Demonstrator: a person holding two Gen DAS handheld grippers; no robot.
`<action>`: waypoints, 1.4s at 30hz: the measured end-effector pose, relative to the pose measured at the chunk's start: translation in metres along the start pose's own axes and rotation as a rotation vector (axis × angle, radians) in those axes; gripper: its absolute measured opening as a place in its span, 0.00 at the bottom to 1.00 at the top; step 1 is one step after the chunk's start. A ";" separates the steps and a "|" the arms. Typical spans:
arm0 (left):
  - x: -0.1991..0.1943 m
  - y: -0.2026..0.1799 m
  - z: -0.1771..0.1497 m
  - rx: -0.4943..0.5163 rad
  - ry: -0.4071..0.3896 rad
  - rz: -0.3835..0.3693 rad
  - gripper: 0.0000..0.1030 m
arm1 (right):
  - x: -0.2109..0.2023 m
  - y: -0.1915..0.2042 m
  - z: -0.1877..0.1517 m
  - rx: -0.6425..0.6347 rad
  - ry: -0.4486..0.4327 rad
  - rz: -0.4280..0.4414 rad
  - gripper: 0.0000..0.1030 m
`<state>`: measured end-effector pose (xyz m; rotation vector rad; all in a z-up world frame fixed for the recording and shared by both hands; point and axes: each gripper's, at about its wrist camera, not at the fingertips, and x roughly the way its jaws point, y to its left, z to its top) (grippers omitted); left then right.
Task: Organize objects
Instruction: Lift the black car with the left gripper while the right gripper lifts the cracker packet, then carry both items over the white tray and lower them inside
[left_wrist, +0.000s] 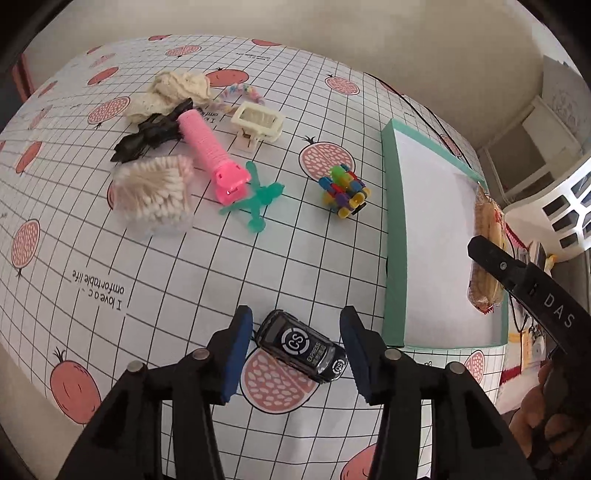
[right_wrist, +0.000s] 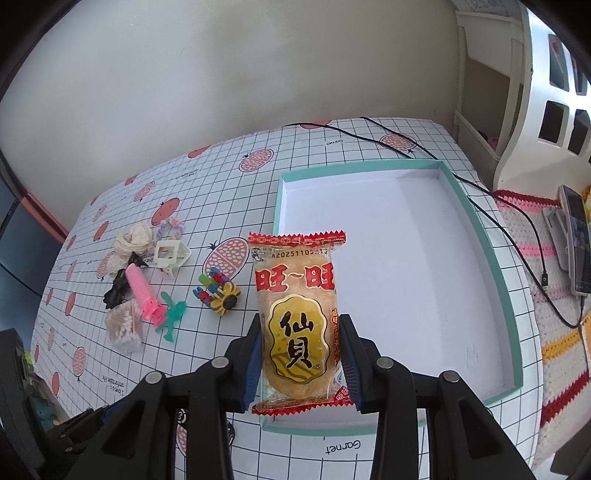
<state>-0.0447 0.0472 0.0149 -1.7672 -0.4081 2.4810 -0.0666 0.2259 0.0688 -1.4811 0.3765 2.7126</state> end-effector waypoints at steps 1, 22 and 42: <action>0.000 -0.001 -0.003 0.001 -0.005 0.010 0.49 | -0.001 0.000 0.000 -0.005 -0.002 0.001 0.39; 0.050 -0.059 -0.055 0.137 -0.148 0.222 0.57 | -0.006 -0.007 -0.001 -0.002 -0.006 0.030 0.39; 0.041 -0.038 -0.073 0.252 -0.135 0.140 0.57 | -0.009 -0.012 -0.004 0.016 0.004 0.042 0.39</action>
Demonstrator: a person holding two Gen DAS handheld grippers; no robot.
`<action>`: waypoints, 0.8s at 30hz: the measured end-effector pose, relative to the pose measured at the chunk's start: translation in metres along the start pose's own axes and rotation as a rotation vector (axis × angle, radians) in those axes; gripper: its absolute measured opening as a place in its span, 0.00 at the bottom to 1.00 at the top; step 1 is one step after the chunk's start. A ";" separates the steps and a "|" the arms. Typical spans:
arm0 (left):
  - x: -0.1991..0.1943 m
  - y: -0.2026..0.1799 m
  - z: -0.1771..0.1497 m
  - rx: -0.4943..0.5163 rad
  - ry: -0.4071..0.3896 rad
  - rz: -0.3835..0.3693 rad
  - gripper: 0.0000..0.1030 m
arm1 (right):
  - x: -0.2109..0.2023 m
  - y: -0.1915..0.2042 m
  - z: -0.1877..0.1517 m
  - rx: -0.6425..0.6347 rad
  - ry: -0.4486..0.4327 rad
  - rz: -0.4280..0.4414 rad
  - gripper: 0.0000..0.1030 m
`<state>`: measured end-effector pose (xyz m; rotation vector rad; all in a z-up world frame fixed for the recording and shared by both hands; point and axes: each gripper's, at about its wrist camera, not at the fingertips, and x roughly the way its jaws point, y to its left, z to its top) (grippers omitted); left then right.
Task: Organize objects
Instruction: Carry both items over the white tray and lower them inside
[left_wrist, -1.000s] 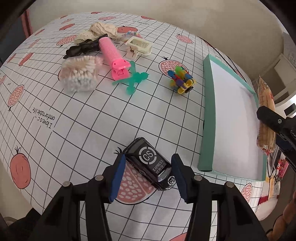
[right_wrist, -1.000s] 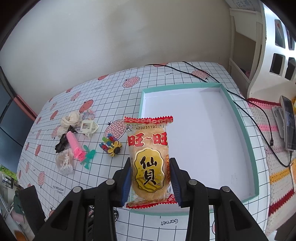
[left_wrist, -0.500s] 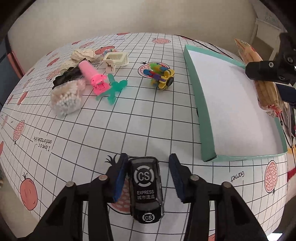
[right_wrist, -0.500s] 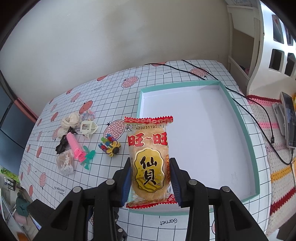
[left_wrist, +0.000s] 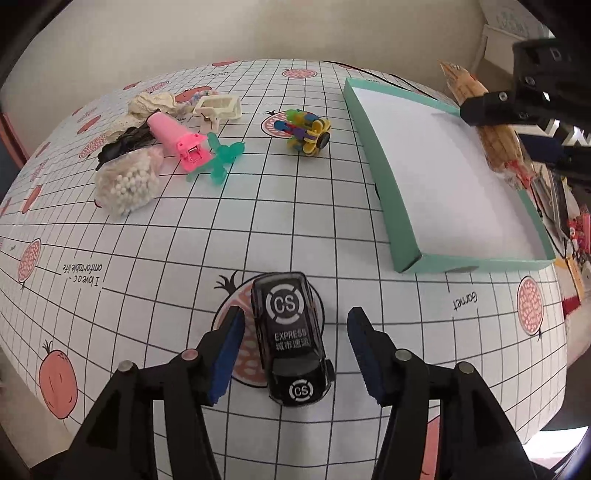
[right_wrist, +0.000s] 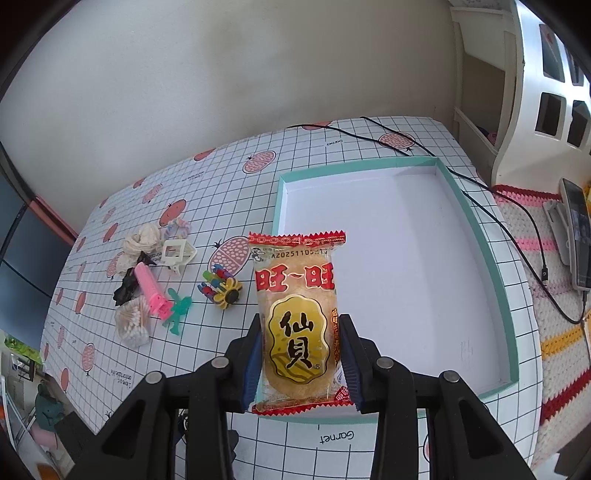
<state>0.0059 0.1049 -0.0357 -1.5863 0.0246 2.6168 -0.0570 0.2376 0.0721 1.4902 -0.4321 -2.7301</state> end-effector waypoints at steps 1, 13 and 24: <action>-0.001 -0.001 -0.002 0.009 -0.004 0.008 0.57 | 0.000 0.000 0.000 0.001 0.000 -0.001 0.39; 0.005 0.015 0.021 -0.068 -0.033 -0.010 0.34 | 0.006 -0.003 0.002 0.005 0.008 -0.011 0.39; -0.034 -0.008 0.134 -0.013 -0.182 -0.067 0.34 | 0.015 -0.032 0.035 0.067 -0.072 -0.074 0.39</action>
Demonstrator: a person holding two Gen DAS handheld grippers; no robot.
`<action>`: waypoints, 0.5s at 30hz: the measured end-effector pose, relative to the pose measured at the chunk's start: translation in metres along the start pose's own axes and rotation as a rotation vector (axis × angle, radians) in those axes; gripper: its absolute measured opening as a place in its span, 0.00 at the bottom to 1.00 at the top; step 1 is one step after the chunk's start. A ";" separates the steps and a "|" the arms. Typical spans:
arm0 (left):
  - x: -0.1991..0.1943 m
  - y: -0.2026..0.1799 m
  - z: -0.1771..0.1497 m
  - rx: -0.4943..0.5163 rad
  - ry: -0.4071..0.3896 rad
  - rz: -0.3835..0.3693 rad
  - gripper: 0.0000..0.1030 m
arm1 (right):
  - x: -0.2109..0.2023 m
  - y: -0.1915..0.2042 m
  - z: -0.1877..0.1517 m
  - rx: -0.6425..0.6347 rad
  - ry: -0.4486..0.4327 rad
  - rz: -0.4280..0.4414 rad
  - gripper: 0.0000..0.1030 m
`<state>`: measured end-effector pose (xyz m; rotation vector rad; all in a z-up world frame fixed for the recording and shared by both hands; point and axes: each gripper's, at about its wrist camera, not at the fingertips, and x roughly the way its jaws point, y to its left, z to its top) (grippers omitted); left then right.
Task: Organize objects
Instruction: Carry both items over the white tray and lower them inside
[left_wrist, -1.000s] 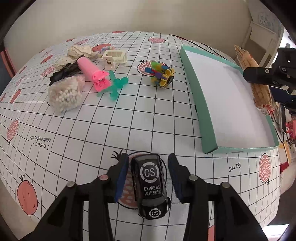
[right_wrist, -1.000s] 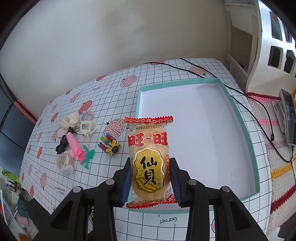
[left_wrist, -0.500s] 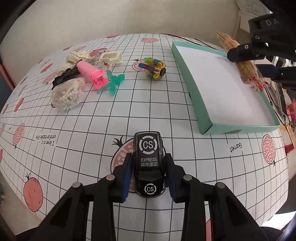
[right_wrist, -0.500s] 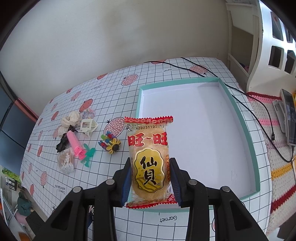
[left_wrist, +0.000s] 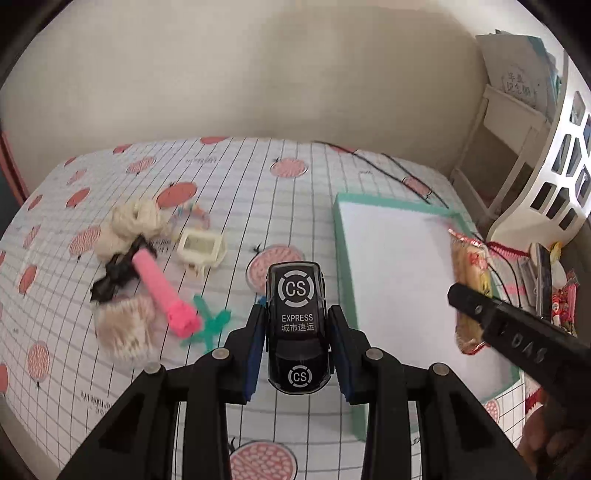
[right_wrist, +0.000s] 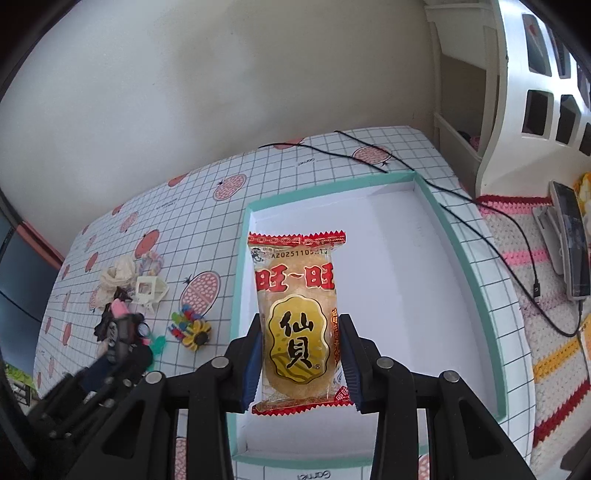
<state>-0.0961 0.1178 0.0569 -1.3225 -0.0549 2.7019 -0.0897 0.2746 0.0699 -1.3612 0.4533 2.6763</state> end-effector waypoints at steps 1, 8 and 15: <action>0.000 -0.005 0.009 0.010 -0.016 -0.018 0.34 | 0.003 -0.004 0.004 0.008 -0.005 -0.006 0.39; 0.030 -0.044 0.044 0.013 -0.016 -0.193 0.34 | 0.029 -0.029 0.032 0.009 -0.010 -0.099 0.39; 0.080 -0.066 0.061 0.010 0.042 -0.254 0.34 | 0.063 -0.051 0.050 0.041 0.003 -0.113 0.39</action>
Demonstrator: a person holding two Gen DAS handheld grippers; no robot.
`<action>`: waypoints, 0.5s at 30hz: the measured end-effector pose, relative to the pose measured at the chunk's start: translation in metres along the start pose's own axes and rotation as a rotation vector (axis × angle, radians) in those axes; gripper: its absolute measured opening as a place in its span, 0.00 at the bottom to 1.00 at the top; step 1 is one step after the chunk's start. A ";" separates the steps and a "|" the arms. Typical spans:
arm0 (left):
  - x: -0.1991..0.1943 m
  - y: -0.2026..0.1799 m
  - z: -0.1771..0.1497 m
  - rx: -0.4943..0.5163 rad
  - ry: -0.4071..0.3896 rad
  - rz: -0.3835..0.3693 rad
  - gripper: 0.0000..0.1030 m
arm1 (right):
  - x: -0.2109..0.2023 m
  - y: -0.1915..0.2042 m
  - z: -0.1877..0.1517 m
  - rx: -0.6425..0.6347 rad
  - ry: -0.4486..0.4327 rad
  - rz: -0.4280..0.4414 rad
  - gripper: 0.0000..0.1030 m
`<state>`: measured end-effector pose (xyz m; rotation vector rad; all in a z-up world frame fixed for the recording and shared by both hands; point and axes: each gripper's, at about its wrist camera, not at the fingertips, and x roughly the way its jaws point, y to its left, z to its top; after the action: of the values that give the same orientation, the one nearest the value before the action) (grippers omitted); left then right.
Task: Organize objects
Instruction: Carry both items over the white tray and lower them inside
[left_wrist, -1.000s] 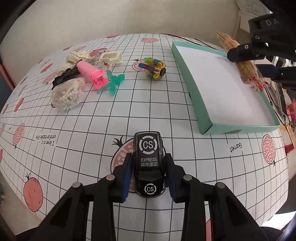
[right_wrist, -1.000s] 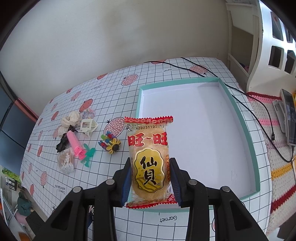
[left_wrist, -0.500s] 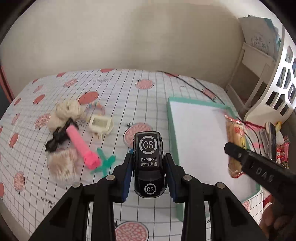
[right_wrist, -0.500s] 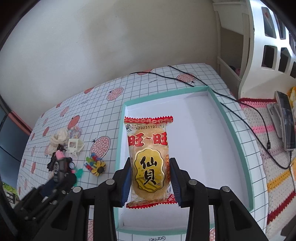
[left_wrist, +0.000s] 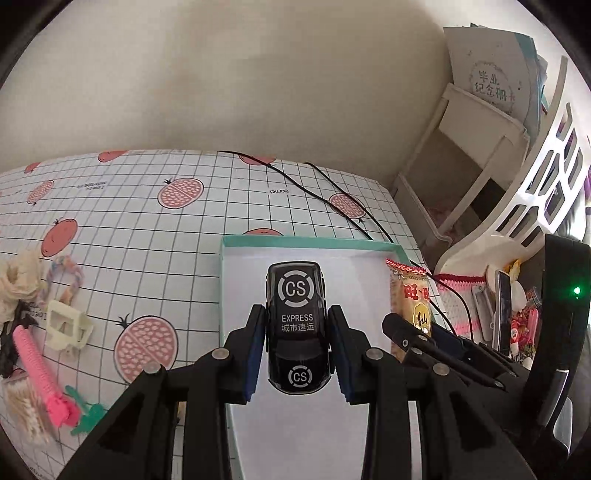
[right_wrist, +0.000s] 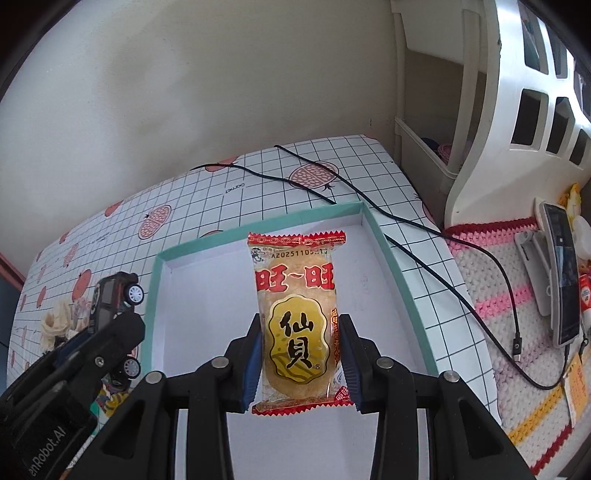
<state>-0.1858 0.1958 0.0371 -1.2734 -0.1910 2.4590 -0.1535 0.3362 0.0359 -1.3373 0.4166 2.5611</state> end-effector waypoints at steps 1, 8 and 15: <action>0.007 0.000 0.002 -0.002 0.010 -0.006 0.34 | 0.005 0.000 0.001 -0.002 0.001 -0.001 0.39; 0.049 0.012 0.001 -0.041 0.058 -0.017 0.34 | 0.035 -0.007 0.006 0.015 0.036 0.000 0.39; 0.073 0.018 -0.003 -0.064 0.096 -0.004 0.34 | 0.049 -0.014 0.007 0.030 0.063 0.015 0.39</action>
<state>-0.2267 0.2064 -0.0253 -1.4124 -0.2482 2.3995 -0.1815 0.3544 -0.0026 -1.4120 0.4758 2.5201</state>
